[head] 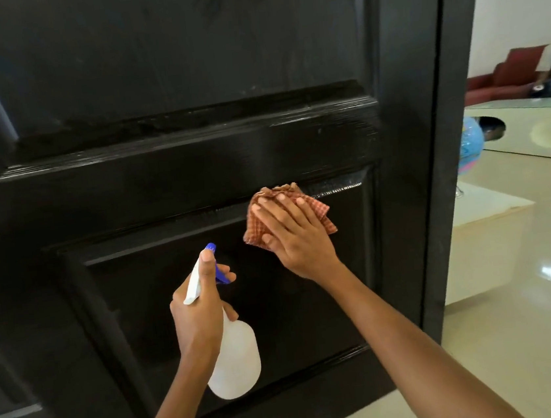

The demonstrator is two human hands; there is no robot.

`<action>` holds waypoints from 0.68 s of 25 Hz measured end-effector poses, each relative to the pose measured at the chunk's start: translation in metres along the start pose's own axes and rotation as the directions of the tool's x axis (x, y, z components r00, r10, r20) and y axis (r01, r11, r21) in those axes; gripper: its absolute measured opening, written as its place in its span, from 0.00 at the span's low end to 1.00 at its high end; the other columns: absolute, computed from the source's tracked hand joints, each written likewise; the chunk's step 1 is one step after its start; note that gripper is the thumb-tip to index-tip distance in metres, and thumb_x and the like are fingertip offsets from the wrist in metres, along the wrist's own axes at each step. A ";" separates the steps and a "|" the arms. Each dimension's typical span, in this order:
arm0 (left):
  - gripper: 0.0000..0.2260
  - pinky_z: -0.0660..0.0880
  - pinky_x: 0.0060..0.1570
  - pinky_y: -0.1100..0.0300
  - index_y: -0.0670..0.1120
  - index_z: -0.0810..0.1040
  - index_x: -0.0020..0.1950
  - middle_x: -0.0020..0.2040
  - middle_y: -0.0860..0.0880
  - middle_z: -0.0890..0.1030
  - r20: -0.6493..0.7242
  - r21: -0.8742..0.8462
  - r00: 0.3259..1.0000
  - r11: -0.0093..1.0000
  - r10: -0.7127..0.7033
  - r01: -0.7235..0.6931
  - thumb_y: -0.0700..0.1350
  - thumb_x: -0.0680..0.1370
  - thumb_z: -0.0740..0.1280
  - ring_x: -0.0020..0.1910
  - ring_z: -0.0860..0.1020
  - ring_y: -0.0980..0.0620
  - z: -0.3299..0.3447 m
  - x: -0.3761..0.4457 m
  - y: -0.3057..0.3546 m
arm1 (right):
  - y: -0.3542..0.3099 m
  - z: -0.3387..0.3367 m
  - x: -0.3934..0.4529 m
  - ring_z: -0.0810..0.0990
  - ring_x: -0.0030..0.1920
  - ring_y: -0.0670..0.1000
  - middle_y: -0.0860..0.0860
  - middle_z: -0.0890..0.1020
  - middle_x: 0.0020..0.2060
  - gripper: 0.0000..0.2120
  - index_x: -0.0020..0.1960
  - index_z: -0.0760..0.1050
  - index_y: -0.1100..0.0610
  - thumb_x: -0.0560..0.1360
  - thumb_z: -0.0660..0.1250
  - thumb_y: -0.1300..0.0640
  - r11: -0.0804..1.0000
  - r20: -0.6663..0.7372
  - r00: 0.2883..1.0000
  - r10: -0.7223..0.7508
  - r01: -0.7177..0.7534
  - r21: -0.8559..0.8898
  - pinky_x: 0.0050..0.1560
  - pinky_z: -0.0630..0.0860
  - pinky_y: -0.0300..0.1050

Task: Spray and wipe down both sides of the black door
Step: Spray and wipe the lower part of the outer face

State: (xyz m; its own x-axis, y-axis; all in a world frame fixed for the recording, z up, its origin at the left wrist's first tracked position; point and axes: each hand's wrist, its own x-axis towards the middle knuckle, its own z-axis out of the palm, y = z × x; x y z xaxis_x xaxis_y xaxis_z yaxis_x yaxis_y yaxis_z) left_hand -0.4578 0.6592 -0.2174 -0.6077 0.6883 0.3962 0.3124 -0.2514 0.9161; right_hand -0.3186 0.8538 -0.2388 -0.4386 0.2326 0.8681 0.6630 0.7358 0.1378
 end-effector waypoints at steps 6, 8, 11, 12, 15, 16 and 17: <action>0.25 0.77 0.32 0.58 0.46 0.81 0.47 0.45 0.49 0.85 0.090 -0.019 0.996 1.000 -0.017 0.019 0.66 0.78 0.56 0.24 0.78 0.48 0.034 -0.008 -0.001 | 0.088 -0.019 -0.025 0.37 0.83 0.52 0.48 0.41 0.83 0.33 0.84 0.39 0.52 0.84 0.37 0.37 0.699 -0.009 0.714 0.700 -0.682 0.212 0.82 0.39 0.61; 0.25 0.77 0.32 0.58 0.46 0.81 0.46 0.45 0.50 0.85 0.106 -0.025 0.994 0.999 -0.027 0.030 0.65 0.78 0.56 0.24 0.78 0.48 0.041 -0.013 -0.005 | 0.094 -0.019 -0.024 0.34 0.82 0.50 0.45 0.38 0.82 0.32 0.82 0.35 0.49 0.83 0.35 0.35 0.697 -0.002 0.711 0.703 -0.689 0.199 0.81 0.36 0.58; 0.25 0.77 0.32 0.57 0.46 0.81 0.45 0.45 0.49 0.85 0.123 -0.029 0.991 0.998 -0.045 0.049 0.65 0.79 0.56 0.24 0.78 0.47 0.049 -0.019 -0.014 | 0.093 -0.011 -0.036 0.36 0.82 0.50 0.44 0.39 0.82 0.30 0.83 0.37 0.49 0.85 0.38 0.38 0.686 -0.039 0.694 0.719 -0.700 0.200 0.81 0.35 0.54; 0.25 0.77 0.32 0.57 0.46 0.81 0.45 0.45 0.50 0.85 0.130 -0.029 0.990 0.998 -0.053 0.058 0.64 0.80 0.56 0.24 0.78 0.47 0.051 -0.020 -0.017 | 0.091 -0.005 -0.047 0.37 0.83 0.51 0.45 0.39 0.82 0.30 0.83 0.37 0.50 0.85 0.37 0.38 0.666 -0.042 0.673 0.739 -0.720 0.195 0.81 0.35 0.54; 0.24 0.77 0.32 0.56 0.46 0.81 0.45 0.45 0.49 0.85 0.148 -0.028 0.986 0.996 -0.082 0.087 0.64 0.80 0.57 0.24 0.78 0.46 0.061 -0.027 -0.029 | 0.081 0.016 -0.084 0.39 0.83 0.56 0.53 0.41 0.83 0.31 0.82 0.37 0.56 0.85 0.34 0.40 0.557 -0.013 0.566 0.824 -0.806 0.199 0.82 0.38 0.58; 0.25 0.77 0.32 0.55 0.46 0.81 0.45 0.45 0.49 0.85 0.153 -0.025 0.984 0.995 -0.089 0.094 0.64 0.80 0.57 0.24 0.78 0.46 0.064 -0.028 -0.033 | 0.075 0.022 -0.094 0.40 0.83 0.57 0.55 0.42 0.83 0.32 0.82 0.37 0.58 0.85 0.35 0.40 0.488 0.010 0.505 0.863 -0.839 0.238 0.81 0.38 0.58; 0.25 0.77 0.32 0.55 0.46 0.81 0.46 0.45 0.49 0.85 0.160 -0.022 0.982 0.995 -0.098 0.102 0.64 0.80 0.56 0.24 0.78 0.46 0.067 -0.030 -0.037 | 0.072 0.027 -0.104 0.40 0.83 0.57 0.56 0.41 0.83 0.33 0.83 0.37 0.58 0.85 0.36 0.40 0.406 0.046 0.434 0.900 -0.871 0.277 0.81 0.37 0.57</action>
State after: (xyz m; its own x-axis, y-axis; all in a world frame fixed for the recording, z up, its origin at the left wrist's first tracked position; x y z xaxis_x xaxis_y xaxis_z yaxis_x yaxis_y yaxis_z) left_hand -0.4019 0.6935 -0.2675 -0.5106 0.8095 0.2897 0.2326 -0.1943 0.9530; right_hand -0.2421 0.8996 -0.3318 0.3779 0.7924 0.4789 0.4830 0.2725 -0.8321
